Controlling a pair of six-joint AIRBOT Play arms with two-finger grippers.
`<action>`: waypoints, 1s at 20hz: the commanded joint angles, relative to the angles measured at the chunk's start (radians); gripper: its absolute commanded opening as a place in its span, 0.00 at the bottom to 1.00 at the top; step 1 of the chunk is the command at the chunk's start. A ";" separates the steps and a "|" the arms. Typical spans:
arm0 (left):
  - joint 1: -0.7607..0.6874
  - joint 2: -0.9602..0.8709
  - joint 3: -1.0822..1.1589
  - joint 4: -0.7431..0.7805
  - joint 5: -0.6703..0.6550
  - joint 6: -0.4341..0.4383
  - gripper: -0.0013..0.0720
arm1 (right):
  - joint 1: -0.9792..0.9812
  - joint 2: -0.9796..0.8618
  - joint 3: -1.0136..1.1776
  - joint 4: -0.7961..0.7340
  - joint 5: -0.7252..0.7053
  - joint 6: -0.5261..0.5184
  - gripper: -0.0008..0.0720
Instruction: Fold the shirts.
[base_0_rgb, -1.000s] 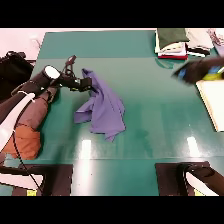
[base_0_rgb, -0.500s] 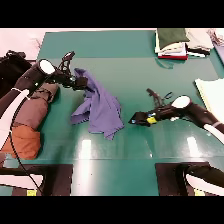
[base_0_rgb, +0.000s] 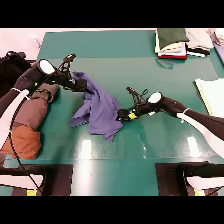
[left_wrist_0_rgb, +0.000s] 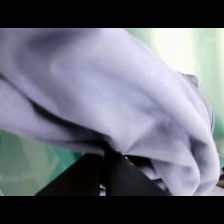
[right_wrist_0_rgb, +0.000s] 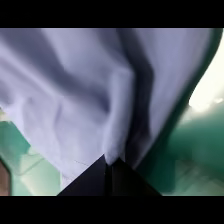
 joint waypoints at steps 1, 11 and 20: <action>0.003 0.043 0.010 0.033 -0.017 0.000 0.05 | -0.010 0.060 0.079 -0.154 0.022 0.006 0.03; 0.059 0.554 0.423 0.296 -0.125 0.113 0.05 | -0.414 0.645 0.584 -0.551 0.327 0.159 0.03; 0.059 0.575 0.305 0.183 -0.196 0.113 0.05 | -0.527 0.680 0.560 -0.552 0.425 0.188 0.03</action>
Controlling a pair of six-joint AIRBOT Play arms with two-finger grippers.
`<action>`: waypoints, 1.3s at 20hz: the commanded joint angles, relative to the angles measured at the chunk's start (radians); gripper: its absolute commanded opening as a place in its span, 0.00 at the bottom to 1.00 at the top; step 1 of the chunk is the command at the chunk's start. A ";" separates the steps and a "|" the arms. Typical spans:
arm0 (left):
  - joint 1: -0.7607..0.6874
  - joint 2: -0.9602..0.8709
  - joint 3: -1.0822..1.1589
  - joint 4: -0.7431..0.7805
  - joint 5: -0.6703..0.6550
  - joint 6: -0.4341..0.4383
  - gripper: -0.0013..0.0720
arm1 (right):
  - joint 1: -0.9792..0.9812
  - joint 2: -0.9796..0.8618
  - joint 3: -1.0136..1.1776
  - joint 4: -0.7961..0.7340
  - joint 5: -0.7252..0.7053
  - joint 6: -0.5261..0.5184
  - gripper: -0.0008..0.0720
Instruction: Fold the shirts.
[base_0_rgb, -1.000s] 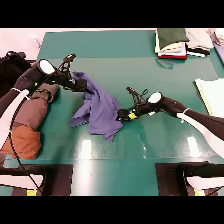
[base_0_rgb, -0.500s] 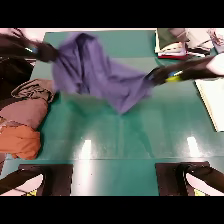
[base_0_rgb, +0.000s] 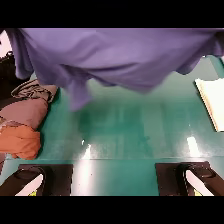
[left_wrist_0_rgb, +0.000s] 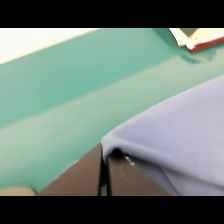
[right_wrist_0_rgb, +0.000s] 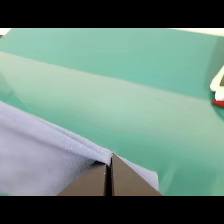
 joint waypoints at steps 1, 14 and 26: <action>0.001 -0.031 -0.116 -0.068 -0.035 0.003 0.05 | 0.002 -0.011 -0.121 -0.009 0.035 0.019 0.03; 0.001 -0.101 -0.779 -0.159 -0.212 0.046 0.82 | 0.179 0.004 -0.654 -0.104 -0.001 0.068 0.03; 0.229 -0.171 -0.631 -0.085 0.027 -0.123 0.85 | 0.037 0.111 -0.582 -0.094 0.050 0.123 0.51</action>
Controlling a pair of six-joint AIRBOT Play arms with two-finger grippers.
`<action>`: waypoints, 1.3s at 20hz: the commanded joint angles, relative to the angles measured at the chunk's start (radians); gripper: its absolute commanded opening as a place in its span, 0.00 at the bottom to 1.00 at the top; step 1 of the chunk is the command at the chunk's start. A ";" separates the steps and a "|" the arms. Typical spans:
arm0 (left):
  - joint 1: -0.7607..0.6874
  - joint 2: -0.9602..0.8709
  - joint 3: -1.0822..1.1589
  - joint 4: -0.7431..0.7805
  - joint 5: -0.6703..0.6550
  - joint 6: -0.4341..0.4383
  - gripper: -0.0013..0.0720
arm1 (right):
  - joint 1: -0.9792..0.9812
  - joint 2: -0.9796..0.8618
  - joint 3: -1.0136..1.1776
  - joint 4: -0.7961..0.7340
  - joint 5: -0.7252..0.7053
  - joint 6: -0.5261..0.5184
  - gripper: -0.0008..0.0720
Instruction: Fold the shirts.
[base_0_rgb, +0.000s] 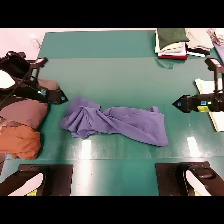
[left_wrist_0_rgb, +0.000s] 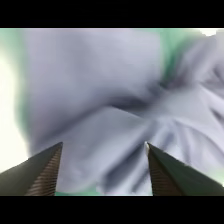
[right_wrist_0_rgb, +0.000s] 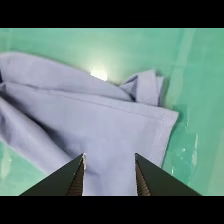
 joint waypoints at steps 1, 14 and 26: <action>0.163 -0.066 0.001 -0.014 0.007 -0.047 0.85 | -0.017 0.005 0.019 0.001 0.011 -0.002 0.51; 0.286 -0.169 -0.368 -0.291 -0.007 0.084 0.85 | 0.143 -0.143 0.020 0.002 -0.075 -0.001 0.51; 0.286 -0.166 -0.228 -0.358 0.051 0.104 0.05 | -0.207 -0.163 -0.172 0.002 0.035 -0.092 0.74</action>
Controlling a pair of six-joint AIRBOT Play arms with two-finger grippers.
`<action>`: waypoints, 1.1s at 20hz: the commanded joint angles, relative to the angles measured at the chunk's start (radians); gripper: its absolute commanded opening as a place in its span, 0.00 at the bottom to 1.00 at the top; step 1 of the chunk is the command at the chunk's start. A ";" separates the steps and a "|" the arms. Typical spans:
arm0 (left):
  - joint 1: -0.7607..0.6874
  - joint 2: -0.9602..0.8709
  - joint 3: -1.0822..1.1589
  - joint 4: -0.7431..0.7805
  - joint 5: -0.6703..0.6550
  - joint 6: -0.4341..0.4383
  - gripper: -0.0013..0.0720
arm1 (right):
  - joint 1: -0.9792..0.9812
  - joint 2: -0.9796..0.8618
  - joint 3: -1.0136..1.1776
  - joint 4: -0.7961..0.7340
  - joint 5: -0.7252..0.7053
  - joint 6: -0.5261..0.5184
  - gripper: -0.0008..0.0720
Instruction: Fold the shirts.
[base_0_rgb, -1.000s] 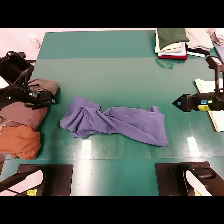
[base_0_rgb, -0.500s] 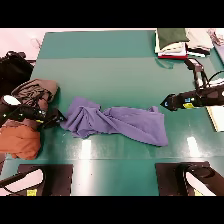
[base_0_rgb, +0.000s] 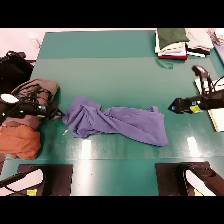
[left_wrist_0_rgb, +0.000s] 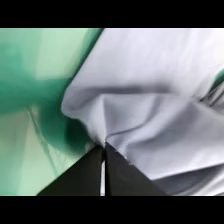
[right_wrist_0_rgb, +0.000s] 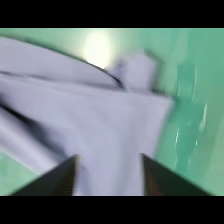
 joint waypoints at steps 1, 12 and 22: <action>0.001 0.000 0.079 -0.012 -0.009 0.002 0.05 | -0.172 -0.039 -0.135 0.007 0.013 -0.072 0.74; 0.001 0.000 0.089 -0.011 -0.021 0.002 0.05 | -0.164 -0.461 -0.125 0.313 -0.206 -0.227 0.65; 0.003 0.076 0.172 -0.008 -0.042 -0.001 0.05 | -0.089 -0.302 0.081 0.164 -0.151 -0.230 0.03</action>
